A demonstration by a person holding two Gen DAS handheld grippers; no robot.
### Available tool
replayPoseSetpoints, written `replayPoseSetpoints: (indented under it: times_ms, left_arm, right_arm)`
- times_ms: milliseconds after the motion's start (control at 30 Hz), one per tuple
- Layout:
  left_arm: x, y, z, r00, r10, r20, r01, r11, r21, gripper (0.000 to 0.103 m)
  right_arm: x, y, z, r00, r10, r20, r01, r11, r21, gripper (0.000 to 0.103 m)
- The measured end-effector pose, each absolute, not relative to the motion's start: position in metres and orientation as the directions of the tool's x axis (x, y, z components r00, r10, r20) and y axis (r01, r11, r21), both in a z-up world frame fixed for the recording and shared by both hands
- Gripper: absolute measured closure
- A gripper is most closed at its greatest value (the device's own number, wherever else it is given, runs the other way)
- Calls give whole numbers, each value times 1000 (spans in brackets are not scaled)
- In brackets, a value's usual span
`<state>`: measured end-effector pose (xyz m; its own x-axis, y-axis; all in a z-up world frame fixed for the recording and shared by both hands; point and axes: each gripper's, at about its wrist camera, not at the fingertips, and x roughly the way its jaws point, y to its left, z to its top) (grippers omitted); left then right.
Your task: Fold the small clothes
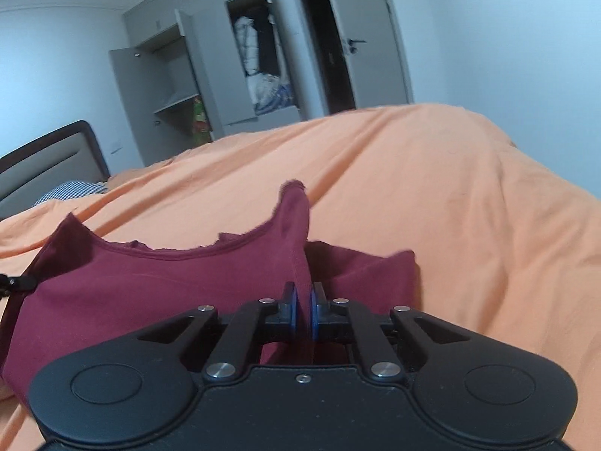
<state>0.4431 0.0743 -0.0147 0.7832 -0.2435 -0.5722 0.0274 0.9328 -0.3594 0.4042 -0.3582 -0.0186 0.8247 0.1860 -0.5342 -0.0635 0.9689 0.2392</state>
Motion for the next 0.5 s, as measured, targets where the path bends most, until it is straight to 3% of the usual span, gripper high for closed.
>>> replayPoseSetpoints:
  times_ms: [233,333,400,433,500]
  left_arm:
    - [456,85,-50,738,-242,-630,-71,901,-428,98]
    - [453,86,-48,742,-235,-628,-75,901,-427,94]
    - [449,85,-45,747,-213,-630,-85,909,-407,87]
    - [446,84,-42,750,-193,-632,-93,916,-390,76]
    - [436,81,-37,761,-175,-625,-93,924,-372,59]
  right_arm:
    - [411,-363,-41,803,183,-567,-4,953,302,93]
    - [405,-361,-37,811,168,-560,-1,958,286,80]
    - [399,-359,-33,819,148,-554,-1,966,257,60]
    - [394,-357,-30,825,137,-548,-1,971,241,54]
    - [384,-352,-25,842,113,-527,-7,980,199,29]
